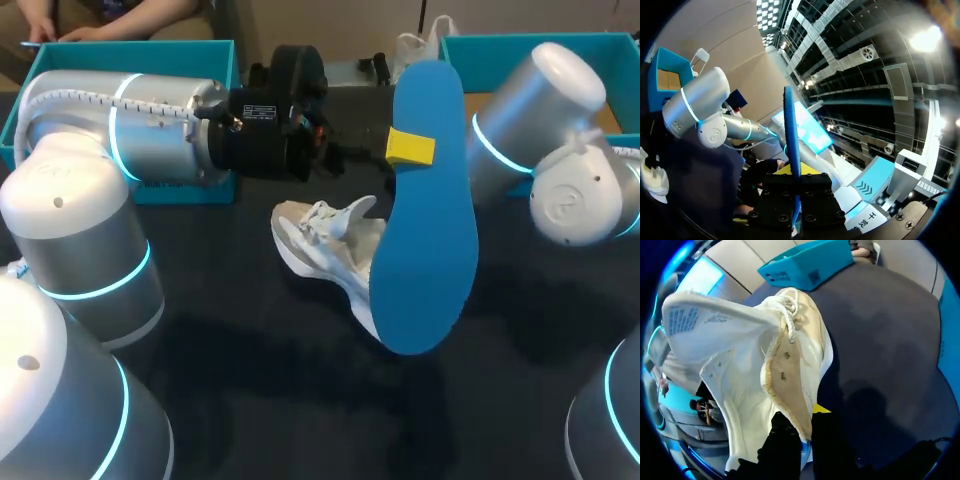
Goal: Take the shoe out of the shoebox, open the shoe tongue, remove and reinsert the insole, then place the shoe into the shoebox
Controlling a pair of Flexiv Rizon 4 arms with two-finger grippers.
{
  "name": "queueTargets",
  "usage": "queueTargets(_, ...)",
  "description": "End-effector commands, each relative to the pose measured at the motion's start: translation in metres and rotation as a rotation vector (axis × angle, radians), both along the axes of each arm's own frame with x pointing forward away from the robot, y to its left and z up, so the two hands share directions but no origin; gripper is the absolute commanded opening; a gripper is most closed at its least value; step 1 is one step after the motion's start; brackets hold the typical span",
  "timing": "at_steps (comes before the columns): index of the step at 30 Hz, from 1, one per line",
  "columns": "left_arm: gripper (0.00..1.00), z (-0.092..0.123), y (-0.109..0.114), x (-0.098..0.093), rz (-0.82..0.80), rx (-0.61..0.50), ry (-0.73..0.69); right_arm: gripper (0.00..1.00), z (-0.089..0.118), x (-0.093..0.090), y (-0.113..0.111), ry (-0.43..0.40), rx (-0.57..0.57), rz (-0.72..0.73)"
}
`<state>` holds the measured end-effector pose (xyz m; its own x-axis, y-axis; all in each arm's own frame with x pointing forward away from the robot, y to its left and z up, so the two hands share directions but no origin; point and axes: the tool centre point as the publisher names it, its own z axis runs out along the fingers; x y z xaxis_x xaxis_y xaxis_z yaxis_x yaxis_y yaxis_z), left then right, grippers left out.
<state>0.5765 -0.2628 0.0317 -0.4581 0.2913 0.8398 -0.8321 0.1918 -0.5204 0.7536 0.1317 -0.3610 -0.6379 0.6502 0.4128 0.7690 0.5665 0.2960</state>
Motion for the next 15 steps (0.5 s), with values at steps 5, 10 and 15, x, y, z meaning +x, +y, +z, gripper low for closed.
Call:
queueTargets(5, 0.00, -0.0003, 0.0000, -0.0011, 0.001, 0.002, 0.000, 0.00, 0.0030, -0.0009, 0.0063, 0.007, 0.018, 0.001)
queueTargets(10, 0.00, -0.0003, 0.0000, -0.0011, 0.001, 0.002, 0.000, 0.00, 0.0030, -0.0009, 0.0063, 0.007, 0.018, 0.001)
queueTargets(15, 0.00, -0.0003, 0.0000, -0.0011, 0.001, 0.002, 0.000, 0.00, 0.0030, -0.0009, 0.0063, 0.007, 0.018, 0.001)
